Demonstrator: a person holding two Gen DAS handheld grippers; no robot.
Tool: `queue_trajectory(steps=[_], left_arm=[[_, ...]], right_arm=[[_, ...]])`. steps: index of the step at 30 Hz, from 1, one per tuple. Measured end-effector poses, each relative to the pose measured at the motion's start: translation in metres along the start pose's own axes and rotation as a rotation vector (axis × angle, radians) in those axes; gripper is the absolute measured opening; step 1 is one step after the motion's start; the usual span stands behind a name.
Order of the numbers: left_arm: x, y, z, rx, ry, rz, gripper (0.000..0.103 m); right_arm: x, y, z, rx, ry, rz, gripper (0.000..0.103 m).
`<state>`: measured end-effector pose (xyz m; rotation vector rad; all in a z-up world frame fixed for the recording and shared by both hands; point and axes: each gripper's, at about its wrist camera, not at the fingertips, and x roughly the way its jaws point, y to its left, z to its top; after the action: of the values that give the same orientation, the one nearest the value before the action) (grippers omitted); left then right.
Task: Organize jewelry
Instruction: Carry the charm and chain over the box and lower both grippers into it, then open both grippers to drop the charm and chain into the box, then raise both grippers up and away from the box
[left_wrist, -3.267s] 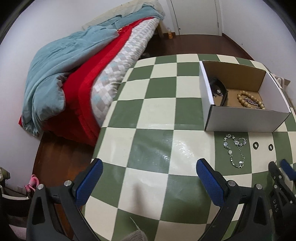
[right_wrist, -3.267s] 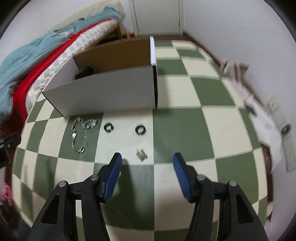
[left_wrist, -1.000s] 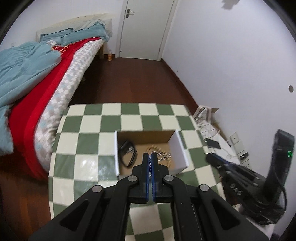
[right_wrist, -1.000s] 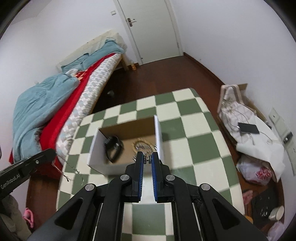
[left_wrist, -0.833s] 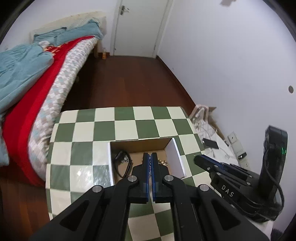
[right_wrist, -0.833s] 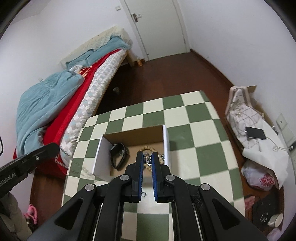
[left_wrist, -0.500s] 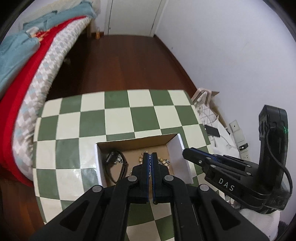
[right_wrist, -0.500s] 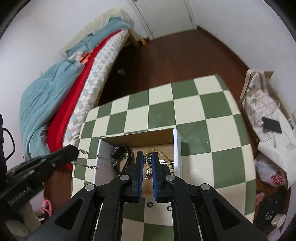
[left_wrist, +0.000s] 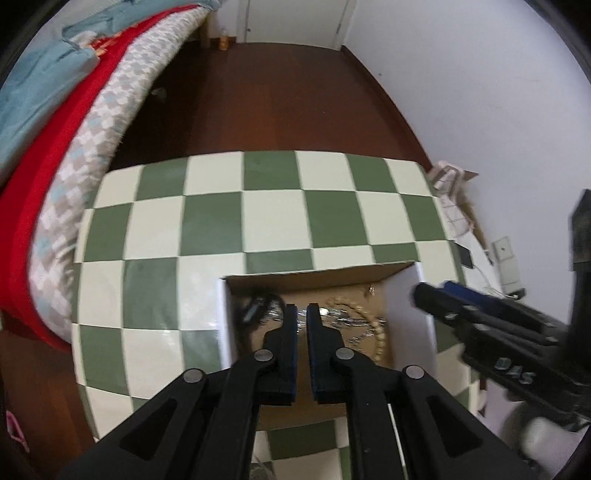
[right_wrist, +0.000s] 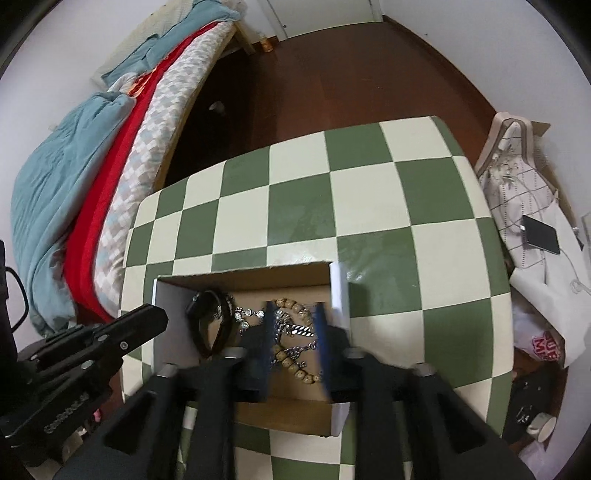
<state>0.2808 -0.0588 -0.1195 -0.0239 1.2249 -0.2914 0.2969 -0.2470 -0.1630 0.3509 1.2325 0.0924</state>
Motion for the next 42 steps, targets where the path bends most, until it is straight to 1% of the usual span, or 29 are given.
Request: queue_trajectory(steps=[1,2,3,4,5,6,7,8,9,10,11,13,15,16,18,20,22,24,31,38,42], left_arm=[[-0.002,0.002,-0.002,-0.001,-0.014,0.018,0.021],[-0.004,0.004,-0.003,-0.002,-0.029,0.028,0.045],[-0.006,0.006,-0.005,-0.004,-0.043,0.044,0.078],[-0.009,0.009,-0.007,-0.008,-0.061,0.059,0.089],[-0.013,0.012,-0.01,-0.014,-0.086,0.069,0.092],[-0.016,0.015,-0.013,-0.018,-0.101,0.084,0.092],[-0.016,0.016,-0.015,-0.019,-0.102,0.095,0.093],[-0.017,0.017,-0.018,-0.019,-0.104,0.111,0.096],[-0.017,0.018,-0.021,-0.015,-0.108,0.135,0.103],[-0.018,0.018,-0.024,-0.009,-0.112,0.155,0.103],[-0.019,0.019,-0.027,-0.002,-0.116,0.173,0.103],[-0.021,0.019,-0.034,0.004,-0.128,0.197,0.103],[-0.025,0.02,-0.041,0.006,-0.143,0.205,0.103],[-0.027,0.021,-0.044,0.004,-0.149,0.208,0.103],[-0.03,0.021,-0.05,0.004,-0.154,0.219,0.103],[-0.034,0.021,-0.055,0.004,-0.163,0.228,0.103],[-0.04,0.022,-0.061,0.002,-0.177,0.235,0.103],[-0.044,0.021,-0.067,-0.001,-0.187,0.241,0.103],[-0.063,0.021,-0.085,-0.021,-0.212,0.231,0.103],[-0.094,0.012,-0.104,-0.009,-0.284,0.248,0.103],[-0.115,0.01,-0.113,-0.024,-0.32,0.229,0.103]], right_arm=[[-0.003,0.001,0.0,-0.006,-0.01,-0.002,0.045],[-0.006,0.002,0.0,-0.012,-0.016,-0.012,0.047],[-0.011,0.004,0.0,-0.021,-0.031,-0.031,0.047],[-0.015,0.004,-0.001,-0.025,-0.044,-0.039,0.047],[-0.02,0.004,-0.002,-0.025,-0.054,-0.05,0.047],[-0.023,0.004,-0.003,-0.026,-0.061,-0.06,0.048],[-0.027,0.004,-0.005,-0.032,-0.073,-0.083,0.051],[-0.03,0.004,-0.007,-0.038,-0.084,-0.103,0.059],[-0.033,0.005,-0.011,-0.046,-0.094,-0.127,0.063],[-0.034,0.006,-0.014,-0.054,-0.097,-0.15,0.071],[-0.035,0.005,-0.017,-0.058,-0.099,-0.165,0.075],[-0.034,0.006,-0.024,-0.071,-0.097,-0.198,0.078],[-0.031,0.009,-0.034,-0.093,-0.091,-0.238,0.088],[-0.03,0.01,-0.037,-0.101,-0.089,-0.246,0.095],[-0.027,0.012,-0.048,-0.115,-0.078,-0.263,0.101],[-0.026,0.015,-0.056,-0.127,-0.081,-0.283,0.102],[-0.028,0.019,-0.065,-0.145,-0.097,-0.323,0.103],[-0.031,0.021,-0.072,-0.152,-0.11,-0.337,0.103],[-0.056,0.026,-0.091,-0.141,-0.164,-0.337,0.103],[-0.091,0.037,-0.11,-0.154,-0.245,-0.351,0.103],[-0.115,0.044,-0.123,-0.161,-0.299,-0.354,0.103]])
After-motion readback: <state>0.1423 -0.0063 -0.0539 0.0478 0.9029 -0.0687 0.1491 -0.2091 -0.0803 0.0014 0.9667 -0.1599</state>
